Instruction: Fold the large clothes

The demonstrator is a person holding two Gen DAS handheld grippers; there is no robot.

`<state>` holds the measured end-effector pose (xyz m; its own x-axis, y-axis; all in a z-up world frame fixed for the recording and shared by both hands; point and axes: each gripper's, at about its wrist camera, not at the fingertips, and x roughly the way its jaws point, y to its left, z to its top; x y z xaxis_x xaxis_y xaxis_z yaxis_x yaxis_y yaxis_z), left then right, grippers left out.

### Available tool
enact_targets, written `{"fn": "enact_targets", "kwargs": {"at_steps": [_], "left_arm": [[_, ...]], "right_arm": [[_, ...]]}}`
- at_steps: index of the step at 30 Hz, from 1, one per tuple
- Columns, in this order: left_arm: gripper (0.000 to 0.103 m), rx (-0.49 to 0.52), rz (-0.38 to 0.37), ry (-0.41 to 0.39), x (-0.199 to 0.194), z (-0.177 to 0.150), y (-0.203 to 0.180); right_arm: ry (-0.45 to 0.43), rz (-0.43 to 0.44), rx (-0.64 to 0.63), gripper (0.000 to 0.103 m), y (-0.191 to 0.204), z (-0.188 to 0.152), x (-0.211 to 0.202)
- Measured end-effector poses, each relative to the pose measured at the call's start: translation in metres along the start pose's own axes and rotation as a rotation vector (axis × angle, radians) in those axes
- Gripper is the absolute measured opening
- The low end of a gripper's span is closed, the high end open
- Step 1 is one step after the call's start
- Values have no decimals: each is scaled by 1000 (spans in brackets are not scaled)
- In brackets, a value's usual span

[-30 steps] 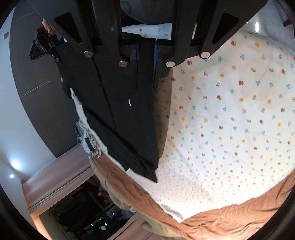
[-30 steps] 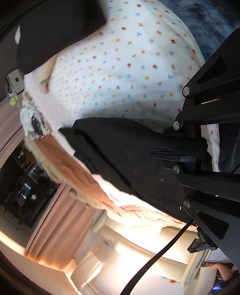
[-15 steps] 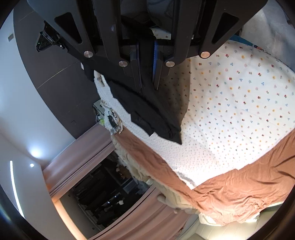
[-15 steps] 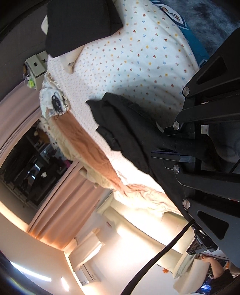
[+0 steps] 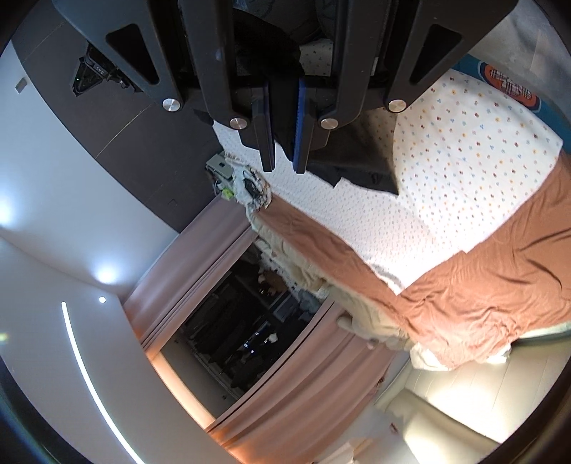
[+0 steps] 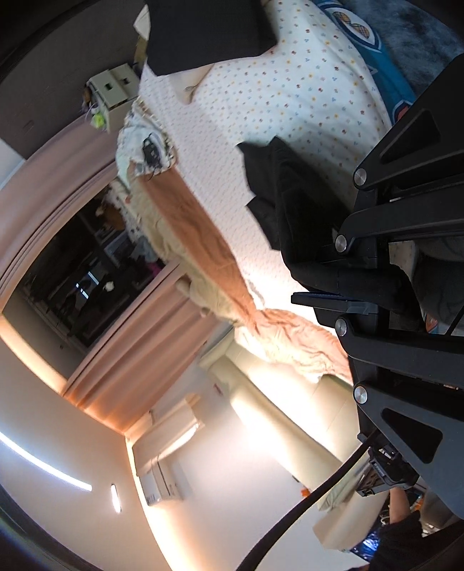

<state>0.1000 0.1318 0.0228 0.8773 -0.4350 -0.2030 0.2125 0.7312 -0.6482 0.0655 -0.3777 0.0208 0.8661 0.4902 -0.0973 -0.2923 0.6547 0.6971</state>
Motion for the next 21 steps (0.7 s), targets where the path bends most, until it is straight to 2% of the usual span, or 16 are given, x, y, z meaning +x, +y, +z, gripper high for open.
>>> {"fn": "enact_targets", "kwargs": {"at_steps": [5, 9, 16, 21], "left_arm": [[12, 22, 1, -24, -14, 5, -10], [12, 14, 21, -22, 0, 9, -7], [12, 16, 51, -10, 45, 33, -3], [12, 28, 69, 7, 93, 59, 0]], "right_arm": [[-22, 16, -23, 4, 5, 2, -9], [-18, 8, -18, 4, -5, 3, 6], [-25, -11, 3, 4, -11, 28, 39], [-34, -31, 25, 4, -16, 54, 74]]}}
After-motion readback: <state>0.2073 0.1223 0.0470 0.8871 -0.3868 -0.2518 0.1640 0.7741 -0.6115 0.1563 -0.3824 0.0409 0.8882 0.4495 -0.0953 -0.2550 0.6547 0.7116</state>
